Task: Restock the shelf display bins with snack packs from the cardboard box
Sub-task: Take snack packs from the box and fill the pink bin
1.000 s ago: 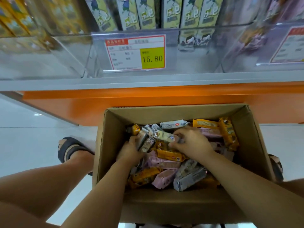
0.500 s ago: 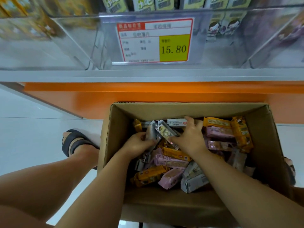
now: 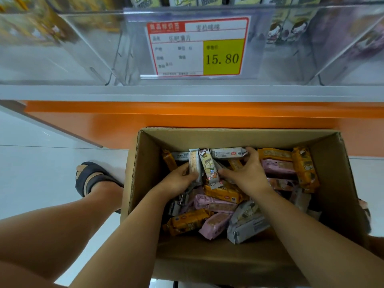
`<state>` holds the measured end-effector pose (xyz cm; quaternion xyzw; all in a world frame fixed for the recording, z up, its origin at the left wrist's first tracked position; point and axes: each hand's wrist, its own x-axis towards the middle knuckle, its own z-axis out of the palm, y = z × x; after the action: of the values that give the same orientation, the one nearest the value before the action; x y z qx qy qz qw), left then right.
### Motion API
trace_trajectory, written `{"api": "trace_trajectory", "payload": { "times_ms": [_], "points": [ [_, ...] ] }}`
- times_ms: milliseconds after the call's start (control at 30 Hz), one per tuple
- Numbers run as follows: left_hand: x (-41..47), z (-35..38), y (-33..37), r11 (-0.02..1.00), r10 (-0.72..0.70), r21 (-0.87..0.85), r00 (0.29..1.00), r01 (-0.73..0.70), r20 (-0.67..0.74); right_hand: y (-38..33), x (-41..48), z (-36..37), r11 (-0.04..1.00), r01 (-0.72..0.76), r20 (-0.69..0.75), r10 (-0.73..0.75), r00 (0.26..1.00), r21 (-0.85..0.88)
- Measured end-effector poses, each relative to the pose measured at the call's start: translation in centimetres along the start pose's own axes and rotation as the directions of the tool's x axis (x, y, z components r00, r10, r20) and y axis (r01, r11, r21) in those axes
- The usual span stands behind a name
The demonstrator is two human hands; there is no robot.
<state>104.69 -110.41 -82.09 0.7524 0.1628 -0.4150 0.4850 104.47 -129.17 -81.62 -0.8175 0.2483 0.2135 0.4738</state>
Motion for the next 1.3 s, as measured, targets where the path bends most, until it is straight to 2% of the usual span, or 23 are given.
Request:
{"api": "trace_trajectory", "payload": {
  "times_ms": [167,267,333,400,500,667,867,1000,1133,1300],
  "points": [
    [0.3,-0.4,-0.2,0.999,-0.016,-0.03,1.0,0.016,0.01,-0.9,0.6,-0.2,0.988,-0.11,0.021,0.108,0.994,0.106],
    [0.4,-0.8,-0.3,0.998,-0.017,-0.068,0.999,0.015,-0.034,-0.6,0.3,-0.2,0.996,-0.022,-0.062,0.027,0.998,0.087],
    [0.5,-1.0,-0.1,0.994,0.0,-0.106,0.996,-0.009,-0.089,-0.3,0.0,-0.2,0.998,0.065,-0.065,-0.064,0.996,0.02],
    [0.5,-1.0,0.2,0.991,0.004,-0.134,0.994,-0.02,-0.114,-0.2,-0.1,0.0,0.994,0.092,0.049,-0.089,0.995,-0.063],
    [0.4,-0.7,0.5,0.994,0.026,-0.101,0.996,-0.036,-0.09,-0.6,0.1,0.5,0.992,0.049,0.224,-0.021,0.974,-0.119],
    [0.4,-0.8,0.0,0.997,0.011,-0.078,0.999,-0.015,-0.044,-2.6,1.0,0.8,0.98,-0.032,0.369,0.104,0.924,-0.196],
    [-0.2,-0.5,-0.4,0.994,0.021,-0.111,0.999,-0.024,-0.028,-3.0,2.2,1.2,0.951,0.015,0.455,0.133,0.881,-0.308],
    [-0.4,-0.4,-0.5,0.994,0.073,-0.078,0.997,-0.074,-0.023,-2.8,2.4,1.4,0.943,0.037,0.448,0.123,0.886,-0.332],
    [-1.1,0.2,-1.0,0.988,0.131,-0.074,0.989,-0.136,-0.062,-2.2,2.4,1.7,0.957,0.024,0.43,0.107,0.896,-0.289],
    [-1.2,0.7,-1.1,0.971,0.167,-0.154,0.98,-0.182,-0.105,-1.3,1.8,1.4,0.995,-0.014,0.409,0.055,0.911,-0.101]
  ]
}}
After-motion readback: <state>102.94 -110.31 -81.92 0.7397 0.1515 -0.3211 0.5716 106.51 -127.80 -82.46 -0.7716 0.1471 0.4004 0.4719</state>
